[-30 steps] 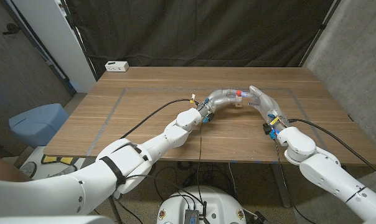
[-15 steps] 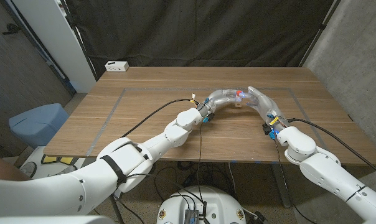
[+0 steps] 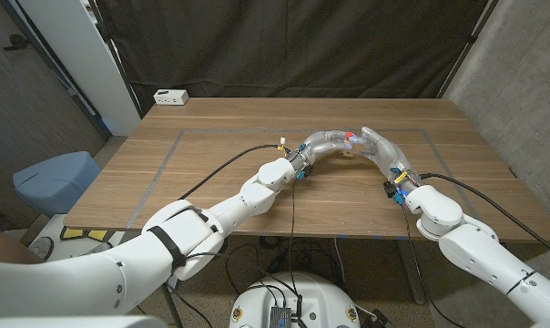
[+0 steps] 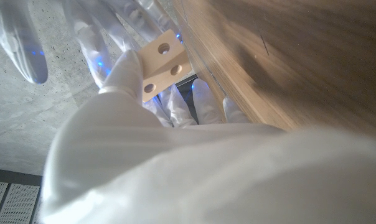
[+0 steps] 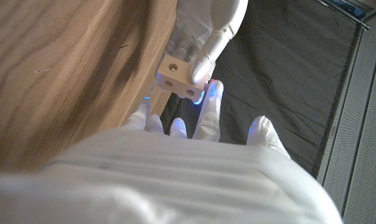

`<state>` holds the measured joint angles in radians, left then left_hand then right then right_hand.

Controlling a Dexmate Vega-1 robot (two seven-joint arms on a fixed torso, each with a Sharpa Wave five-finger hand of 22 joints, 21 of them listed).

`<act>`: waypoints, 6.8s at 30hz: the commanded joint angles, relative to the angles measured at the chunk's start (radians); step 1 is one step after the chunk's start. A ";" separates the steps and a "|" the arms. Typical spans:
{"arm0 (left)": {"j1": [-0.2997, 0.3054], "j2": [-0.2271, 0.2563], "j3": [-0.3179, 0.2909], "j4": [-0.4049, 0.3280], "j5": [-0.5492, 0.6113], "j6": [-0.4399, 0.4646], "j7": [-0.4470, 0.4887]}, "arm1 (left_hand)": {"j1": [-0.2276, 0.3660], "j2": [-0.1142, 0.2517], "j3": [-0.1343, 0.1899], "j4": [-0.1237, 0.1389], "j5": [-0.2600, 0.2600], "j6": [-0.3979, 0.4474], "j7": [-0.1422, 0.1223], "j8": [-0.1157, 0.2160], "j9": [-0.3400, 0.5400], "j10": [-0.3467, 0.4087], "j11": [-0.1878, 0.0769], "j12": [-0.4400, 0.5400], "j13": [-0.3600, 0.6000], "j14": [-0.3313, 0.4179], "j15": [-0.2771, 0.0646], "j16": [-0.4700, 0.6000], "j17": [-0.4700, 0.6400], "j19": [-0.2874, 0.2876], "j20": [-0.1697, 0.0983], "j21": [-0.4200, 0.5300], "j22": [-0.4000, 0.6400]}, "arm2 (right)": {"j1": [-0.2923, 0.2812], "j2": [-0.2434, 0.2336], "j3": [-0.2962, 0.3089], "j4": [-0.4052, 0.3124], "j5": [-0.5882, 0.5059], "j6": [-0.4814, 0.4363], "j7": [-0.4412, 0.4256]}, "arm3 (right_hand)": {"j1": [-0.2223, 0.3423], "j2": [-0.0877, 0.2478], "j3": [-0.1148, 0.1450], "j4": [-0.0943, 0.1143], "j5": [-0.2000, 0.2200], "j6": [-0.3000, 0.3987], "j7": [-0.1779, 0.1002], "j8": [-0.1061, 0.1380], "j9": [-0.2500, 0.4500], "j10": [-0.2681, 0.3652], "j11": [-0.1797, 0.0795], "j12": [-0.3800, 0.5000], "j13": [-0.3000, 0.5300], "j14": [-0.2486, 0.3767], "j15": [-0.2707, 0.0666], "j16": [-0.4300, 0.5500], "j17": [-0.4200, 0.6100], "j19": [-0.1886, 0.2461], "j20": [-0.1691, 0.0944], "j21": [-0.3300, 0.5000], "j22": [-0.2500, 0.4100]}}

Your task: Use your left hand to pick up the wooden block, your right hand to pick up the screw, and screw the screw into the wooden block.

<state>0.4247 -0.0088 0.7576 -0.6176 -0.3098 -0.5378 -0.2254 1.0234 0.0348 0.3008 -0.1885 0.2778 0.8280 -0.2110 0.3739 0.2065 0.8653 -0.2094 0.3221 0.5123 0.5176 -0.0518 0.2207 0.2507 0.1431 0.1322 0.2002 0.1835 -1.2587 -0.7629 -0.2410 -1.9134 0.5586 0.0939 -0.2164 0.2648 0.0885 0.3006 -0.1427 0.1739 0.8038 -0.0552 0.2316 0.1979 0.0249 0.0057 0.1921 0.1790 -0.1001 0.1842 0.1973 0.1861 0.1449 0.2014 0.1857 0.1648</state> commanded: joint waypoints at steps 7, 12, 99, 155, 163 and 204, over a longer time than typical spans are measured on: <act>-0.022 -0.020 0.000 0.049 -0.001 -0.016 -0.012 | -0.040 0.065 0.048 0.036 0.004 0.086 0.047 0.007 0.008 0.016 -0.009 0.042 0.106 0.007 -0.082 0.003 0.004 0.006 0.002 0.009 0.002 | -0.019 0.005 0.026 -0.010 0.001 -0.004 -0.040 | 0.008 0.008 0.009 0.000 0.003 0.005 0.008 -0.009 0.003 0.013 0.007 0.006 0.003 0.010 0.002 0.003 0.001 0.038 -0.021 0.013 0.004; -0.030 -0.027 0.000 0.068 -0.001 -0.020 -0.018 | -0.040 0.065 0.048 0.036 0.004 0.084 0.047 0.006 0.008 0.016 -0.010 0.042 0.106 0.006 -0.082 0.002 0.004 0.006 0.003 0.009 0.002 | -0.020 0.009 0.030 -0.008 -0.004 -0.004 -0.050 | 0.007 0.008 0.009 0.000 0.003 -0.012 0.003 -0.018 0.003 0.011 0.013 0.004 0.004 0.012 0.007 0.003 0.002 0.037 -0.007 0.010 0.004; 0.004 0.007 0.007 -0.021 0.004 0.013 -0.005 | -0.041 0.064 0.049 0.035 0.005 0.087 0.048 0.005 0.008 0.016 -0.010 0.042 0.106 0.007 -0.083 0.003 0.006 0.007 0.002 0.010 0.002 | 0.054 -0.027 -0.013 0.032 0.027 -0.021 0.054 | -0.015 0.006 0.004 0.008 0.005 -0.180 -0.048 -0.022 0.003 -0.142 0.037 -0.003 0.004 -0.081 0.011 -0.004 0.006 -0.040 0.008 -0.002 0.005; 0.008 0.009 0.007 -0.031 0.005 0.018 -0.001 | -0.041 0.065 0.049 0.035 0.006 0.087 0.047 0.004 0.008 0.016 -0.010 0.042 0.106 0.006 -0.081 0.003 0.007 0.007 0.003 0.010 0.002 | 0.066 -0.022 -0.016 0.047 0.039 -0.022 0.059 | -0.025 -0.004 -0.001 0.008 0.004 -0.245 -0.065 -0.040 0.003 -0.164 0.040 -0.006 0.004 -0.093 0.011 -0.004 0.007 -0.053 0.009 -0.002 0.005; 0.000 0.002 0.006 -0.011 0.003 0.015 -0.009 | -0.043 0.064 0.049 0.035 0.006 0.087 0.049 0.004 0.008 0.017 -0.010 0.043 0.106 0.008 -0.082 0.003 0.007 0.008 0.002 0.010 0.002 | 0.066 -0.020 -0.018 0.050 0.038 -0.022 0.055 | -0.027 -0.004 -0.002 0.009 0.005 -0.231 -0.058 -0.034 0.003 -0.163 0.041 -0.005 0.004 -0.093 0.010 -0.003 0.007 -0.053 0.009 -0.001 0.005; -0.014 -0.014 0.000 0.035 -0.006 0.005 -0.017 | -0.045 0.066 0.051 0.036 0.007 0.086 0.051 0.003 0.008 0.015 -0.009 0.042 0.105 0.008 -0.080 0.002 0.007 0.007 0.004 0.009 0.002 | 0.060 -0.007 -0.019 0.042 0.038 -0.036 0.017 | -0.028 0.005 0.002 0.009 0.008 -0.122 -0.028 0.002 0.008 -0.108 0.031 0.011 0.004 -0.063 0.011 0.007 0.005 -0.034 0.005 0.006 0.005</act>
<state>0.4189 -0.0132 0.7594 -0.6051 -0.3114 -0.5281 -0.2364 1.0234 0.0349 0.3033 -0.1910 0.2779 0.8281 -0.2109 0.3741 0.2071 0.8661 -0.2094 0.3185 0.5123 0.5175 -0.0517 0.2207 0.2529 0.1430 0.1321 0.2002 0.1835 -1.1928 -0.7734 -0.2635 -1.8636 0.5990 0.0626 -0.1812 0.2383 0.0885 0.3001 -0.1343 0.1778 0.6724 -0.0845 0.2307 0.2020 -0.0909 0.0357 0.1965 0.1790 -0.1695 0.1897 0.2011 0.1880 0.1052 0.2055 0.1858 0.1648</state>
